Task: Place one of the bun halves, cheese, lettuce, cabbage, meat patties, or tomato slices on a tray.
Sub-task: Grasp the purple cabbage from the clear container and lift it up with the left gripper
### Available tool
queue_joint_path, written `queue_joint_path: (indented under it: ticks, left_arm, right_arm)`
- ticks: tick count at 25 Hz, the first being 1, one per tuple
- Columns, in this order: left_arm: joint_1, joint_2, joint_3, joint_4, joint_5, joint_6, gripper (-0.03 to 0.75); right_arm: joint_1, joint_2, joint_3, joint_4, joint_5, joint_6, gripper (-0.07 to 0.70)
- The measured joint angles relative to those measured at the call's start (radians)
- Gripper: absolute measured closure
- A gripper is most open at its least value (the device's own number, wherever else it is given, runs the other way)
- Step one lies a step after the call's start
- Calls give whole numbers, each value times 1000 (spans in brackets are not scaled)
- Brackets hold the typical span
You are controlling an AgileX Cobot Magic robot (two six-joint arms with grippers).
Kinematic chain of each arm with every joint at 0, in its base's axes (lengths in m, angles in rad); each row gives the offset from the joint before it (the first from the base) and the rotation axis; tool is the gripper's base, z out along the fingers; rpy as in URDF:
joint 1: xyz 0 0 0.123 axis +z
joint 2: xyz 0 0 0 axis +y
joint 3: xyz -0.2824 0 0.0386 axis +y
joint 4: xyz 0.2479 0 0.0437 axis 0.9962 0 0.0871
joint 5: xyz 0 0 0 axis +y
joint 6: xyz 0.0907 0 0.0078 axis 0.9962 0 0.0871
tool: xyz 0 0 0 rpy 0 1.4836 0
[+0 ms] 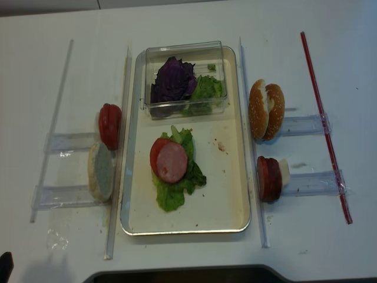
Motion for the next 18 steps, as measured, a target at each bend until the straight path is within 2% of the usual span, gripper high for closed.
queue_joint_path:
  ticks: [18]
  left_arm:
    - [0,0,0,0,0,0,537]
  right_arm:
    - [0,0,0,-21,-4,2,172]
